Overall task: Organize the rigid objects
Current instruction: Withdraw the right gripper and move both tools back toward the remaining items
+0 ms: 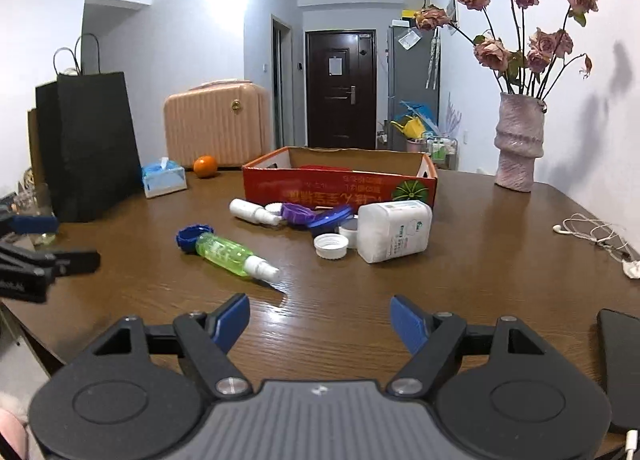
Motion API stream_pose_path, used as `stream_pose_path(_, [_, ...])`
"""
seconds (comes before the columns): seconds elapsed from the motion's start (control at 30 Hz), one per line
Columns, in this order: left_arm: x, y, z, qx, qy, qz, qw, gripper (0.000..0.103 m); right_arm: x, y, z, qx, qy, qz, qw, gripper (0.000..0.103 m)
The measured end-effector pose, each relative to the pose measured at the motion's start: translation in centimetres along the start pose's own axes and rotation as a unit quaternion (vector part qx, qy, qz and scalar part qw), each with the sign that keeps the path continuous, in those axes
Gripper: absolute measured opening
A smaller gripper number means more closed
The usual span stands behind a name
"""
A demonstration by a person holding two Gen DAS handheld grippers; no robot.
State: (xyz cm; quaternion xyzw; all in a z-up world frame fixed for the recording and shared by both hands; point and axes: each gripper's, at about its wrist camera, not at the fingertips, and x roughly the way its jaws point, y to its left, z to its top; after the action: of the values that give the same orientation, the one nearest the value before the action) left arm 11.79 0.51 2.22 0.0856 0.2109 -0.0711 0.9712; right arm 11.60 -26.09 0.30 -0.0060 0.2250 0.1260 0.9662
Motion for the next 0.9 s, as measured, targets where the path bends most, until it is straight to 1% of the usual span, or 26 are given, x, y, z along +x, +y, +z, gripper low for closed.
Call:
stream_pose_path(0.13, [0.6, 0.0, -0.5, -0.007, 0.01, -0.013, 0.9998, 0.103, 0.7, 0.3, -0.3, -0.001, 0.008, -0.003, 1.0, 0.077])
stream_pose_path(0.33, [2.5, -0.1, -1.0, -0.014, 0.031, -0.017, 0.9993, 0.103, 2.6, 0.4, -0.2, -0.001, 0.023, 0.003, 1.0, 0.076])
stream_pose_path(0.47, [4.4, 0.3, -0.8, -0.024, 0.037, -0.015, 0.9989, 0.103, 3.8, 0.9, 0.1, -0.009, 0.026, 0.013, 1.0, 0.076])
stream_pose_path(0.57, [6.1, 0.9, -0.3, -0.033, 0.043, -0.01, 0.9984, 0.103, 5.5, 1.3, 0.6, -0.017, 0.029, 0.025, 0.999, 0.075])
stream_pose_path(0.63, [7.4, 1.4, -0.1, -0.03, 0.048, -0.003, 0.9984, 0.103, 7.0, 1.7, 1.1, -0.023, 0.034, 0.034, 0.999, 0.074])
stream_pose_path(0.77, [9.6, 2.5, 0.1, -0.026, 0.057, 0.01, 0.998, 0.103, 10.1, 2.7, 2.2, -0.044, 0.037, 0.049, 0.997, 0.067])
stream_pose_path(0.9, [11.7, 3.7, 0.3, -0.021, 0.069, 0.015, 0.9973, 0.103, 13.1, 3.3, 3.0, -0.056, 0.049, 0.066, 0.995, 0.066])
